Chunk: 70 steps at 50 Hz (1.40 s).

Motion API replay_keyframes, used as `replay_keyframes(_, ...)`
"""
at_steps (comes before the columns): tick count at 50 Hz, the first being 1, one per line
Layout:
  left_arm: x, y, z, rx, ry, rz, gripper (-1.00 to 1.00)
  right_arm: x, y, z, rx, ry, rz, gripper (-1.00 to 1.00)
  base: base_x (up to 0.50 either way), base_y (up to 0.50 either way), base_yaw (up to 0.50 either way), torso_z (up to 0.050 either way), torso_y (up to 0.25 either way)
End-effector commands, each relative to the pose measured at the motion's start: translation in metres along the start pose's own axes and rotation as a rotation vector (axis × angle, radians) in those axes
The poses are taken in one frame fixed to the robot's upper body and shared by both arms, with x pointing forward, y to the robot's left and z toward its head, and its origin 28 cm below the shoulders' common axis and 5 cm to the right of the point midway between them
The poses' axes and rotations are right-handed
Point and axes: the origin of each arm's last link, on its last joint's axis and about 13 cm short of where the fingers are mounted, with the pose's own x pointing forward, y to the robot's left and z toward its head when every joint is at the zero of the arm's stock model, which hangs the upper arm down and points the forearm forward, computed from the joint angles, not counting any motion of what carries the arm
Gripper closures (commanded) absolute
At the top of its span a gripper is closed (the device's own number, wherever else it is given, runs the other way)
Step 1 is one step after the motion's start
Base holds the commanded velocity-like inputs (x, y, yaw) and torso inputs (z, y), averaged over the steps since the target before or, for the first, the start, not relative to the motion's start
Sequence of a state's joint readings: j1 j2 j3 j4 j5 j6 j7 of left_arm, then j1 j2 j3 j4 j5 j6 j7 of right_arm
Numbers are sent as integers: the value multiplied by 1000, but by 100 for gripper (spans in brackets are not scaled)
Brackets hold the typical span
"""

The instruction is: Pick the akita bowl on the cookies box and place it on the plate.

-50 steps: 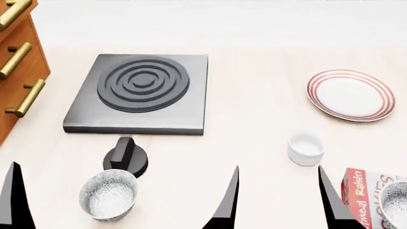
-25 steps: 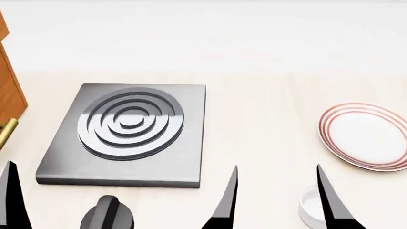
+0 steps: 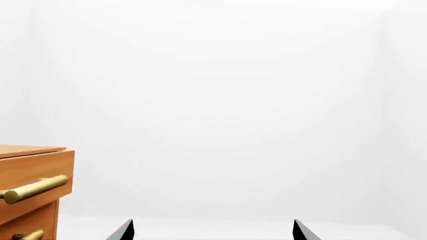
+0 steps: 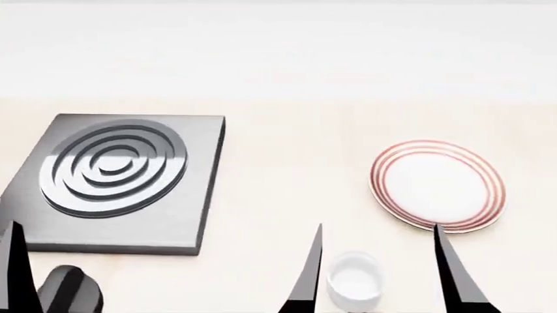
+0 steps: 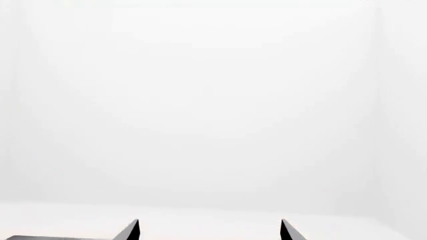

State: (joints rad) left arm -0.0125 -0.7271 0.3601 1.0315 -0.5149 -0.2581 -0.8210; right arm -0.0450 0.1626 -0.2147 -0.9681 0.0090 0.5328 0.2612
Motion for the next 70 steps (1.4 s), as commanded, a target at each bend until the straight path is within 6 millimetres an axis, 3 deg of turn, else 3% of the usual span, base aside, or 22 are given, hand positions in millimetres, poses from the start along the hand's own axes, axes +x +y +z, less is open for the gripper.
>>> replay_keyframes(1, 0, 0, -1, 1, 4, 1, -100, -1, -1, 2, 13, -15, -2, -100, 0, -500, 0, 0, 0)
replay_keyframes(34, -2, 0, 1, 3, -8, -12, -100, -1, -1, 4, -7, -4, -1, -100, 0, -453, 0, 0, 0)
replay_keyframes(70, -2, 1, 4, -33, -5, -15, -100, -1, -2, 6, -20, 6, -12, -100, 0, 0, 0, 50, 0)
